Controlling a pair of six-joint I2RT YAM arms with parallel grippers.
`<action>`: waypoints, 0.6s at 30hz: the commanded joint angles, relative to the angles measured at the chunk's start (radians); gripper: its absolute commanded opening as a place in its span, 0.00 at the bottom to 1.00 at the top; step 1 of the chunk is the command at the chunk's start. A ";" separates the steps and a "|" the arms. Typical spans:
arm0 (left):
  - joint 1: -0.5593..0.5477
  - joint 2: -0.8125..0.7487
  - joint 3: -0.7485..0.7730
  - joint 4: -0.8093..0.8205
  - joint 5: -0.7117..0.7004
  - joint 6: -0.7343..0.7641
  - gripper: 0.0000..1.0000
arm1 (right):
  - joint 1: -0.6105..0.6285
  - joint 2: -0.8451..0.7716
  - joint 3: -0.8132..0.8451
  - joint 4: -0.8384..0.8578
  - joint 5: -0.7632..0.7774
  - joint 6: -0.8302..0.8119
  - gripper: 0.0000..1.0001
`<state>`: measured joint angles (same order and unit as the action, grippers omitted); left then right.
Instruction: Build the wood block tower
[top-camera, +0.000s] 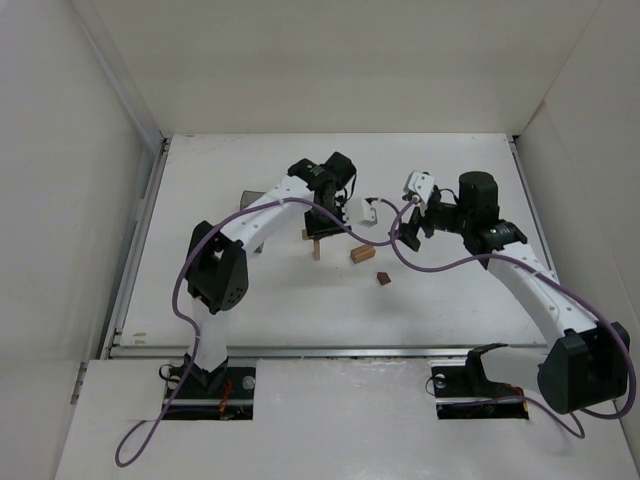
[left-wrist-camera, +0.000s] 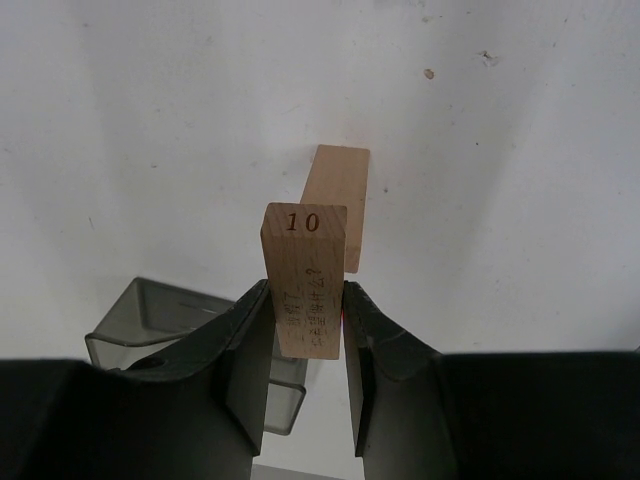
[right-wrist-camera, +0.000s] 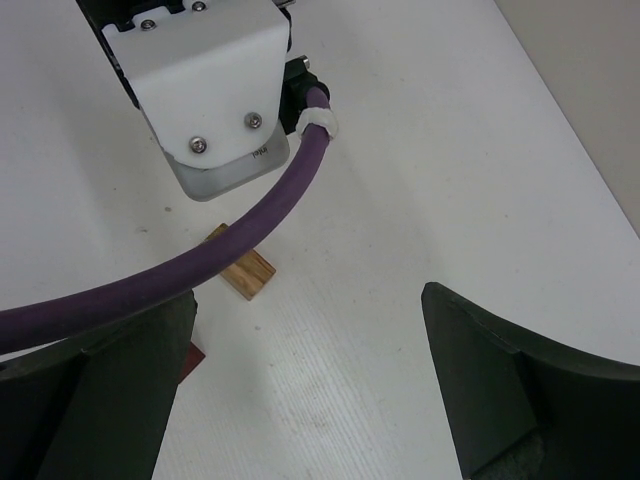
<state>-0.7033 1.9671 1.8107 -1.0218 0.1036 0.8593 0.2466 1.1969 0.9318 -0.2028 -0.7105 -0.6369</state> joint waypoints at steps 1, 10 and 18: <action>-0.016 0.012 0.044 -0.035 -0.004 0.020 0.00 | -0.006 -0.031 -0.011 0.013 -0.021 -0.010 1.00; -0.016 0.021 0.033 -0.049 0.005 0.020 0.00 | -0.006 -0.031 -0.021 0.022 -0.021 -0.010 1.00; -0.016 0.030 0.024 -0.049 0.005 0.020 0.00 | -0.006 -0.049 -0.030 0.031 -0.012 -0.010 1.00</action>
<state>-0.7078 2.0018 1.8229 -1.0378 0.1001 0.8642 0.2420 1.1839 0.9077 -0.2012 -0.7101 -0.6395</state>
